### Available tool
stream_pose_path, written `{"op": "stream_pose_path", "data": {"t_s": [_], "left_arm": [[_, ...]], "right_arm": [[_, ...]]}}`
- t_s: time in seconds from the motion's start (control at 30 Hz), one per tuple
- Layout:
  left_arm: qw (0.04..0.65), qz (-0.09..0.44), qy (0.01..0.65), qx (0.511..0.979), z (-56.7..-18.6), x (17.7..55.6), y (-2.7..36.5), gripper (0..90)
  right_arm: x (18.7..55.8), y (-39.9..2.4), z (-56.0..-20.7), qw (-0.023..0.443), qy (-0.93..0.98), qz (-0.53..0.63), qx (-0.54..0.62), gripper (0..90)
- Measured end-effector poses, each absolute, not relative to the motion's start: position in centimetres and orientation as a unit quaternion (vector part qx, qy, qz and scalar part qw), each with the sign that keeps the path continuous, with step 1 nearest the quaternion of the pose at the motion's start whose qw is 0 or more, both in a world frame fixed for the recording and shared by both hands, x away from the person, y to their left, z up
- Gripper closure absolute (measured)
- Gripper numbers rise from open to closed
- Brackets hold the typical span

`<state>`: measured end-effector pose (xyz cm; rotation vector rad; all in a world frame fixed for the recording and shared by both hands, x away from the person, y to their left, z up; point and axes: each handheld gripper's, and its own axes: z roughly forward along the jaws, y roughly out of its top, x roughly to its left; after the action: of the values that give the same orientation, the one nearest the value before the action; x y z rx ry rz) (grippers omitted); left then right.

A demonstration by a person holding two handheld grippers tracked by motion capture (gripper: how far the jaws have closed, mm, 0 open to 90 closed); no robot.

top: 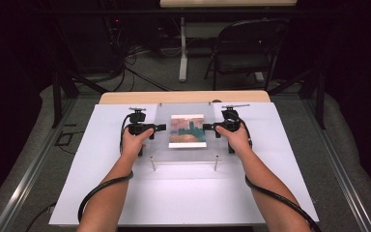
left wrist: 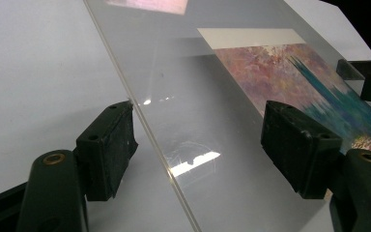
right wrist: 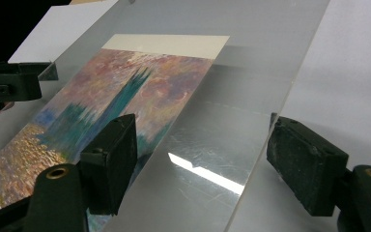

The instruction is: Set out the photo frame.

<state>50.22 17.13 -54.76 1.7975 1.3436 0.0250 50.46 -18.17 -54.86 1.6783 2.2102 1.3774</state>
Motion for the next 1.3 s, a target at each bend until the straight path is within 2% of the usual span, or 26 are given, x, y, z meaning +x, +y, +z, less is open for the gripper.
{"op": "stream_pose_path", "data": {"t_s": [0.23, 1.3], "left_arm": [[0.432, -0.013, 0.546, 0.718, -54.84, 50.36, 16.98, 27.1], [0.430, 0.003, 0.537, 0.725, -54.11, 50.27, 16.86, 27.4]], "right_arm": [[50.45, -18.18, -54.87, 0.022, 0.713, 0.445, 0.541, 26.4], [50.18, -17.85, -53.95, 0.041, 0.722, 0.434, 0.537, 26.6]]}}
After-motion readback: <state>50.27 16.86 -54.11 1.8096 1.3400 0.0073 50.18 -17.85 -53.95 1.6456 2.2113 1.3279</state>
